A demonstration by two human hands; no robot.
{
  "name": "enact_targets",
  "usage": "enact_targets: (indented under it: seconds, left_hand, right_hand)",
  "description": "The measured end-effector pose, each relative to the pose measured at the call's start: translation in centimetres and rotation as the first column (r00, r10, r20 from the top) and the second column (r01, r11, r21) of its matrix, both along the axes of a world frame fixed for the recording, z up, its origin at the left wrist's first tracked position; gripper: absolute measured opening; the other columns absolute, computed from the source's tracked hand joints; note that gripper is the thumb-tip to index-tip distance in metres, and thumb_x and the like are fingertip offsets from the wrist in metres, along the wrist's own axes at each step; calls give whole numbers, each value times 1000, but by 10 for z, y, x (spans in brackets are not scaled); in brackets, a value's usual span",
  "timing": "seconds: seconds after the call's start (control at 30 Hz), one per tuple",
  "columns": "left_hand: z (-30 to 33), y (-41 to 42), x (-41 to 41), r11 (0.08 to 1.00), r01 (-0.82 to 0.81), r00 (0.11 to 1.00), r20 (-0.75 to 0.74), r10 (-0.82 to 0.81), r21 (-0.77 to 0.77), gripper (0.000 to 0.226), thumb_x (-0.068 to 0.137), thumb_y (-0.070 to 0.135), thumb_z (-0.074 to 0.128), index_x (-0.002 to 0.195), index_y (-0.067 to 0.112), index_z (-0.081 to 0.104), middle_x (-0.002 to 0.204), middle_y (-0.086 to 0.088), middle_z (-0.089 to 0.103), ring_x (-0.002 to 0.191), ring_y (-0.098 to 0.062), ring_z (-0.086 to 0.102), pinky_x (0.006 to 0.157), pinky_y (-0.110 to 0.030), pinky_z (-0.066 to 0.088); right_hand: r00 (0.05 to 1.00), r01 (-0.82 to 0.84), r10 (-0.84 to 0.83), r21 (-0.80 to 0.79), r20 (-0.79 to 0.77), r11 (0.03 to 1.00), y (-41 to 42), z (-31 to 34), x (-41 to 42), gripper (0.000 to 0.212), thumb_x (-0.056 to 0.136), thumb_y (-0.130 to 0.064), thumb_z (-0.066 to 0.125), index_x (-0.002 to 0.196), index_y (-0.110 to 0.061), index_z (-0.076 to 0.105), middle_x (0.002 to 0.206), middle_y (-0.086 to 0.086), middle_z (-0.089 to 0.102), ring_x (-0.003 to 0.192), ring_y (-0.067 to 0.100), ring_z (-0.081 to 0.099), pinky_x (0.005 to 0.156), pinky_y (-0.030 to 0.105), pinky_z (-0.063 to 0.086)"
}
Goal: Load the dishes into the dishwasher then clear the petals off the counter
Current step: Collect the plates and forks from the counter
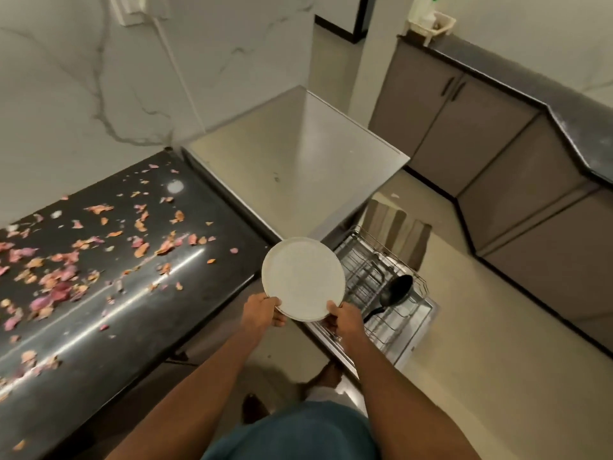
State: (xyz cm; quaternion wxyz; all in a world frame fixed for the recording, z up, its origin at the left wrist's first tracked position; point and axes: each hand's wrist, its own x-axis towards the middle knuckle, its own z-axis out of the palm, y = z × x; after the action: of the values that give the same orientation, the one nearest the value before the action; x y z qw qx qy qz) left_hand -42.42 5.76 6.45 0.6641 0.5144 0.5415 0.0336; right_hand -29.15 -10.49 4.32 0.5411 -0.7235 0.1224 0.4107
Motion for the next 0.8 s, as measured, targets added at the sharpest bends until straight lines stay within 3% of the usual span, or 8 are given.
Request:
enact_targets:
  seconds: [0.17, 0.23, 0.43, 0.53, 0.63, 0.73, 0.8]
  left_hand:
    - [-9, -32, 59, 992, 127, 991, -41, -127, -16, 13, 93, 0, 58, 105, -3, 65, 77, -23, 70, 57, -30, 68, 57, -39, 60]
    - [-14, -45, 79, 984, 179, 981, -73, -180, -16, 11, 94, 1, 57, 103, -1, 64, 80, -24, 71, 58, -30, 69, 57, -39, 60]
    - [-33, -77, 129, 959, 257, 947, -170, -274, -116, 20, 95, 0, 57, 110, -12, 58, 76, -27, 67, 51, -29, 67, 48, -35, 57]
    - [-40, -93, 147, 951, 264, 932, -210, -294, -161, 19, 94, -2, 56, 111, -10, 57, 78, -26, 67, 51, -29, 68, 46, -34, 56]
    - [-50, -103, 162, 954, 245, 926, -252, -283, -173, 24, 93, -4, 55, 117, -6, 56, 93, -26, 68, 60, -31, 70, 49, -35, 58]
    - [-64, -106, 173, 949, 259, 907, -295, -302, -178, 24, 94, -4, 54, 117, 5, 55, 109, -18, 65, 72, -31, 71, 62, -42, 63]
    - [-79, -102, 176, 947, 273, 890, -328, -316, -172, 25, 94, -3, 55, 118, 5, 55, 116, -17, 64, 79, -31, 72, 68, -46, 64]
  right_hand:
    - [993, 110, -112, -39, -47, 993, -43, -20, 46, 4, 96, -8, 70, 99, -8, 73, 104, 16, 76, 93, 32, 73, 86, 48, 62]
    - [988, 134, -139, -64, -71, 989, -57, -29, 62, 3, 96, -8, 70, 97, -9, 73, 104, 16, 76, 97, 35, 73, 91, 53, 60]
    - [977, 164, -183, -161, -111, 973, -102, -58, 98, 7, 92, -9, 74, 96, -3, 73, 100, 16, 76, 96, 33, 74, 91, 55, 60]
    - [966, 175, -211, -218, -152, 960, -119, -65, 108, 16, 92, -6, 74, 99, 6, 69, 93, 22, 74, 83, 35, 73, 80, 51, 63]
    - [948, 198, -251, -256, -196, 946, -132, -76, 108, 13, 95, -8, 72, 94, 3, 66, 88, 24, 71, 73, 34, 69, 65, 41, 62]
    - [926, 233, -298, -270, -233, 934, -134, -86, 101, 11, 96, -11, 71, 97, -1, 66, 94, 26, 73, 76, 35, 71, 74, 49, 63]
    - [910, 241, -315, -276, -269, 931, -131, -96, 96, 10, 97, -11, 70, 99, -2, 66, 93, 27, 72, 70, 32, 68, 73, 47, 62]
